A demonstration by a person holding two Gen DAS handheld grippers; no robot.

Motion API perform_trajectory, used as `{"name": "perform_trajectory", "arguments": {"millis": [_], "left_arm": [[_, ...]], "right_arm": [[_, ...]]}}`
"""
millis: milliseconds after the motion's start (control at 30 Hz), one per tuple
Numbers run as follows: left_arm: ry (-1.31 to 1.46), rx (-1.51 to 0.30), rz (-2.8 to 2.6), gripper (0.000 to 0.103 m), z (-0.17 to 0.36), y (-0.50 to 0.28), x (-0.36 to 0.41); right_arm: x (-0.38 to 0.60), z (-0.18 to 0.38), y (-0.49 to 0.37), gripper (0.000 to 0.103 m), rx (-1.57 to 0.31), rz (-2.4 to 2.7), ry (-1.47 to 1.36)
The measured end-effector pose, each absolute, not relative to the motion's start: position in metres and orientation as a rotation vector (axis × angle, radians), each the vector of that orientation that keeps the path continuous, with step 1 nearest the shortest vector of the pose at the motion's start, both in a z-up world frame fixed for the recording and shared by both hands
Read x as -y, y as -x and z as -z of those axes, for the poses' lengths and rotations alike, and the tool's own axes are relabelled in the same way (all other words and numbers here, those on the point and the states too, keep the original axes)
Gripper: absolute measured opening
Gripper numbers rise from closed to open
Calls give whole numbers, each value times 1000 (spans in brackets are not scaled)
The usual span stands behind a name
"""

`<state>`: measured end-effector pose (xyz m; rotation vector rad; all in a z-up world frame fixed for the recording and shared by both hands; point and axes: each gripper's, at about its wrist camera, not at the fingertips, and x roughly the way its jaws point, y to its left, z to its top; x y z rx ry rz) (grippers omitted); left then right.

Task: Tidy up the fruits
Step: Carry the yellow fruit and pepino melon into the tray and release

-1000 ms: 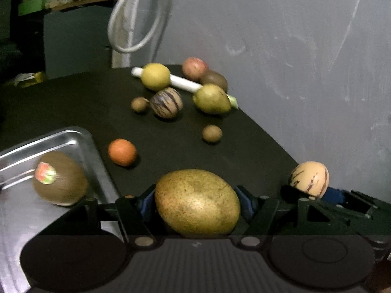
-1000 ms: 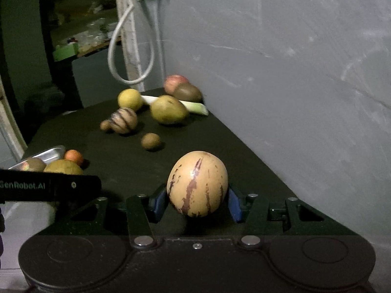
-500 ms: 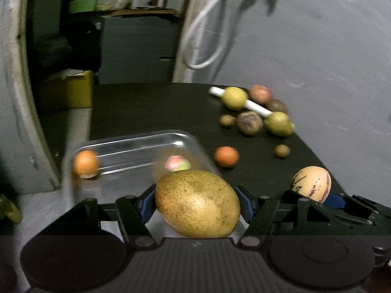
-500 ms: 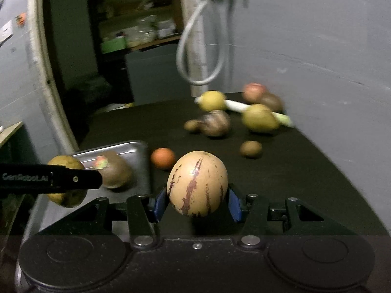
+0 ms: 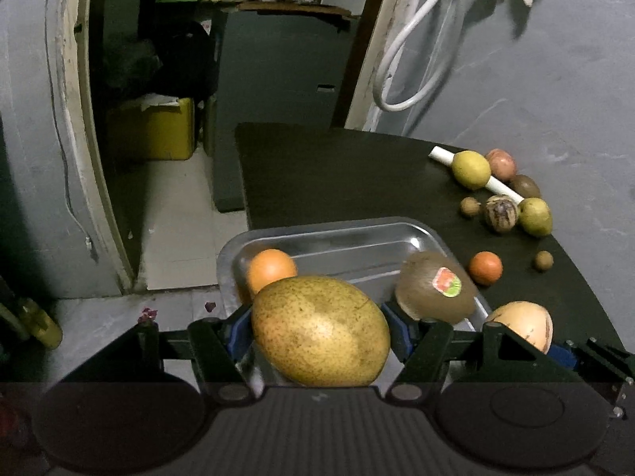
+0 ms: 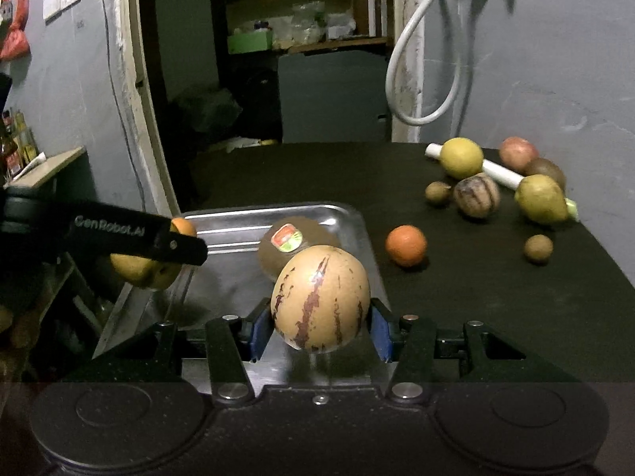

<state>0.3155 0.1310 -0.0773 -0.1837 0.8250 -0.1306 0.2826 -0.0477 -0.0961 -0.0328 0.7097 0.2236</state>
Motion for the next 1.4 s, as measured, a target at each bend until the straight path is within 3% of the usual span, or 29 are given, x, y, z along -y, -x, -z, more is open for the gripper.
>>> {"name": "perform_trajectory", "arguments": {"millis": [1233, 1400], "left_arm": [[166, -857, 220, 70, 95, -337, -133], [179, -867, 222, 71, 93, -336, -133]], "right_arm": [[32, 116, -304, 54, -747, -196, 70], [34, 113, -300, 61, -731, -207, 74]]}}
